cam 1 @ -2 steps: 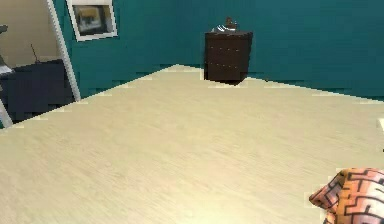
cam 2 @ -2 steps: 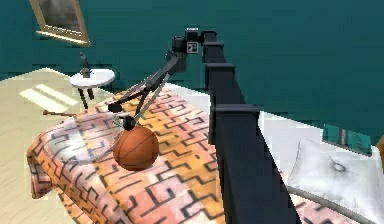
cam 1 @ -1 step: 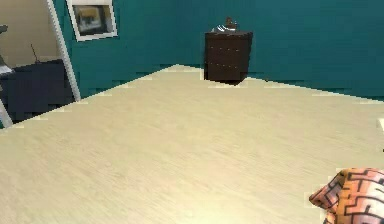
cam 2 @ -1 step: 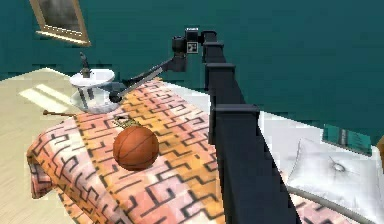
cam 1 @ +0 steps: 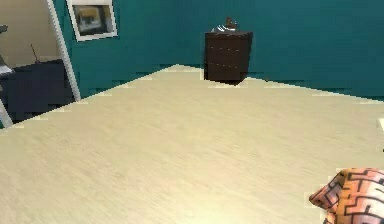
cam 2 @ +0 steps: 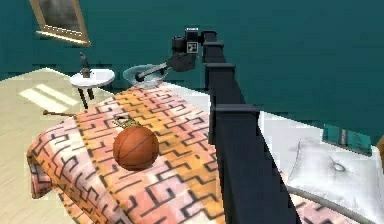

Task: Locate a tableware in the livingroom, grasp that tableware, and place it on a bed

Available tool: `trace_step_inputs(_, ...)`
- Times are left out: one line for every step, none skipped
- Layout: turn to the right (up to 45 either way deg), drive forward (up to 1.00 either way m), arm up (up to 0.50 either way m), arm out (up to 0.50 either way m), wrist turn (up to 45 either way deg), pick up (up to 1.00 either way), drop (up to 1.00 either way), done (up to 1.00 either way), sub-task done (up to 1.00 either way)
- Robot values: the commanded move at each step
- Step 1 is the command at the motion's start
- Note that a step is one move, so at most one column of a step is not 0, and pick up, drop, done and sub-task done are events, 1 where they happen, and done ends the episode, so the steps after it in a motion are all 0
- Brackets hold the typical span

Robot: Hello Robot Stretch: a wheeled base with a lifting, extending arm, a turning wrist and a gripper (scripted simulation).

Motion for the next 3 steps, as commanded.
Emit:
trace_step_inputs(0.0, 0.00, 0.00, 0.00, 45.0, 0.00, 0.00, 0.00, 0.00)
trace_step_inputs(0.0, 0.00, 0.00, 0.00, 3.0, 0.00, 0.00, 0.00, 0.00)
trace_step_inputs(0.0, 0.00, -0.24, 0.00, 0.0, 0.00, 0.00, 0.00, 0.00)
